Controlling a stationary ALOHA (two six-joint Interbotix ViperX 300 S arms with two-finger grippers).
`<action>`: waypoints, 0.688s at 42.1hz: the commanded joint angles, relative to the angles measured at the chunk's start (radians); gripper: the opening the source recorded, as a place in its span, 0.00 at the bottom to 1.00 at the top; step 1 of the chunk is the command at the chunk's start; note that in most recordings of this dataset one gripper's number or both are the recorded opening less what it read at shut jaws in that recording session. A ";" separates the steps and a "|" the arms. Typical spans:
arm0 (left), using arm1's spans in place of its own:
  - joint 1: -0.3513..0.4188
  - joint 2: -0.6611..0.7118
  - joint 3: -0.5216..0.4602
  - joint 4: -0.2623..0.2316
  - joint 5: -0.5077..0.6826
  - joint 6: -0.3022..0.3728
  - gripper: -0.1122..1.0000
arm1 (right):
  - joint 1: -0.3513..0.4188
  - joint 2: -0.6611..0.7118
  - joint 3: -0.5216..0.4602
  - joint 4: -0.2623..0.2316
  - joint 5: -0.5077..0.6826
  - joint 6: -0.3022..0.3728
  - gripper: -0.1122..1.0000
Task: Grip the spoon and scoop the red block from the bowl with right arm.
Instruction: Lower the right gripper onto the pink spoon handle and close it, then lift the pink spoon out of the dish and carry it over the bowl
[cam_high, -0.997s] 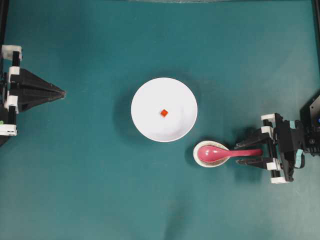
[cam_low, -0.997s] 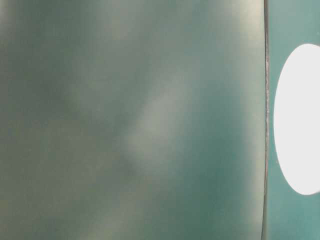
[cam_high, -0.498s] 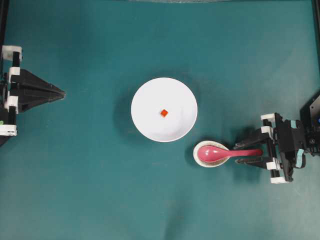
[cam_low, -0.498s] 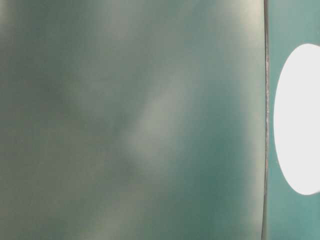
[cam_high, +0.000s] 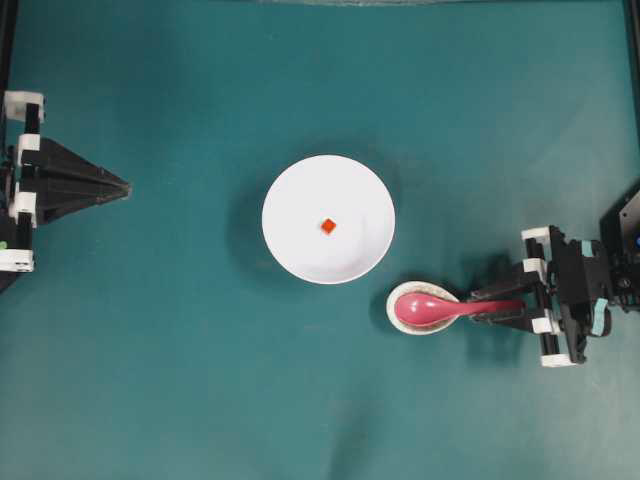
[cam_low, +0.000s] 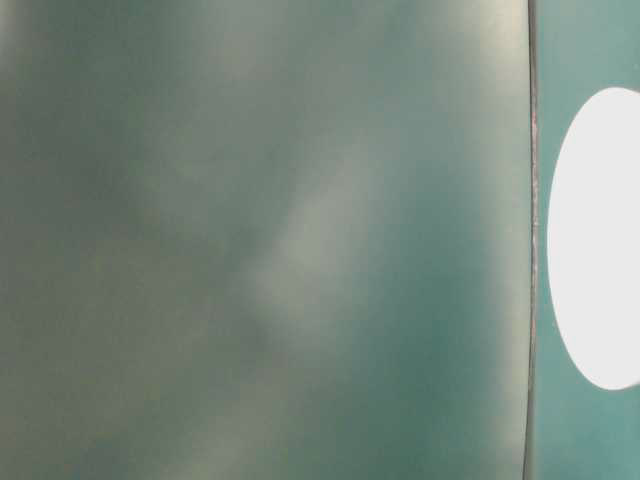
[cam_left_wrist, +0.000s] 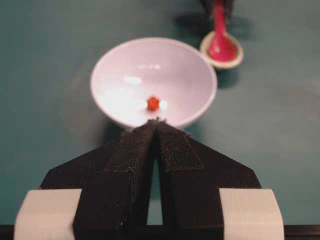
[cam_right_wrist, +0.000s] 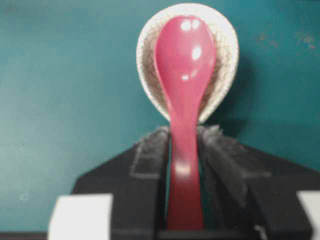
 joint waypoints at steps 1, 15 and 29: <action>0.002 0.008 -0.021 0.002 -0.005 0.000 0.10 | 0.003 -0.006 -0.009 0.002 -0.011 -0.003 0.37; 0.002 0.008 -0.021 0.003 -0.005 0.000 0.10 | -0.012 -0.051 -0.006 0.002 -0.011 -0.008 0.33; 0.002 0.008 -0.021 0.003 0.014 0.000 0.10 | -0.098 -0.173 -0.021 0.003 0.051 -0.100 0.33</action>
